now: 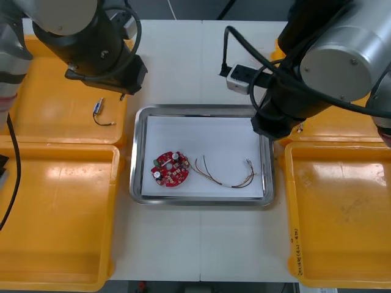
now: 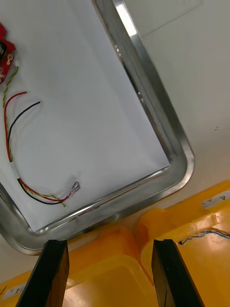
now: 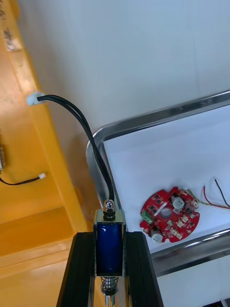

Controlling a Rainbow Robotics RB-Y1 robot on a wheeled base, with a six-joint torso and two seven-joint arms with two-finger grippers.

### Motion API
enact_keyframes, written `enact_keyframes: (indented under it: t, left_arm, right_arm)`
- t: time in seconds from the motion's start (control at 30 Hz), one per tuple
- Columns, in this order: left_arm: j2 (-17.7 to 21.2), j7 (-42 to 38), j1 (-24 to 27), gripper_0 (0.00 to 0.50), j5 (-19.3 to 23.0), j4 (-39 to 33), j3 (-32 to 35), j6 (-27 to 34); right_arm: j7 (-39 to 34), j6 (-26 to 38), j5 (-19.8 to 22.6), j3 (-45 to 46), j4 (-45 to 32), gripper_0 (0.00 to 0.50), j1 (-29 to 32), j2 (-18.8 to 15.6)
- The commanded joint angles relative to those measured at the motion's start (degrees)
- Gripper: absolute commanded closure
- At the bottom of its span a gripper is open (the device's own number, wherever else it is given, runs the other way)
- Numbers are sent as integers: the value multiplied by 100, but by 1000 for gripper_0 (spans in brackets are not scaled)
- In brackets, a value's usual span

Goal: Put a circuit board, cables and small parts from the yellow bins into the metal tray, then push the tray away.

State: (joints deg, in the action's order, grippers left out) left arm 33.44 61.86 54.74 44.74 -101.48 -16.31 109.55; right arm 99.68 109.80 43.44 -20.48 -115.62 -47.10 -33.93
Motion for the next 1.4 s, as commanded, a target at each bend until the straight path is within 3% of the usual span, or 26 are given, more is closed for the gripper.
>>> enact_keyframes:
  t: [0.03, 0.17, 0.5, 0.87, 1.1, 1.4]
  left_arm:
    - [-180, -605, -16, 500, -9, -188, -487, -180]
    - [-242, -702, -16, 499, -27, -135, -786, -347]
    - [-541, -939, -25, 500, -238, 348, -1542, -848]
    - [-760, -1045, -113, 499, -633, 1086, -2078, -1639]
    - [-769, -1089, -218, 497, -906, 1447, -2482, -2210]
    - [-752, -1106, -236, 497, -949, 1526, -2614, -2263]
  right_arm:
    - [-212, 20, 76, 624, 180, 0, -229, -220]
    - [-308, 20, -38, 967, 391, 0, -291, -308]
    - [-484, 20, -1312, 1266, 857, 0, -405, -334]
    - [-546, 20, -1435, 2039, 2035, 0, -818, -220]
    - [-625, 20, -2059, 2154, 2465, 0, -1020, -158]
    - [-686, 20, -2200, 2769, 3045, 0, -1214, 97]
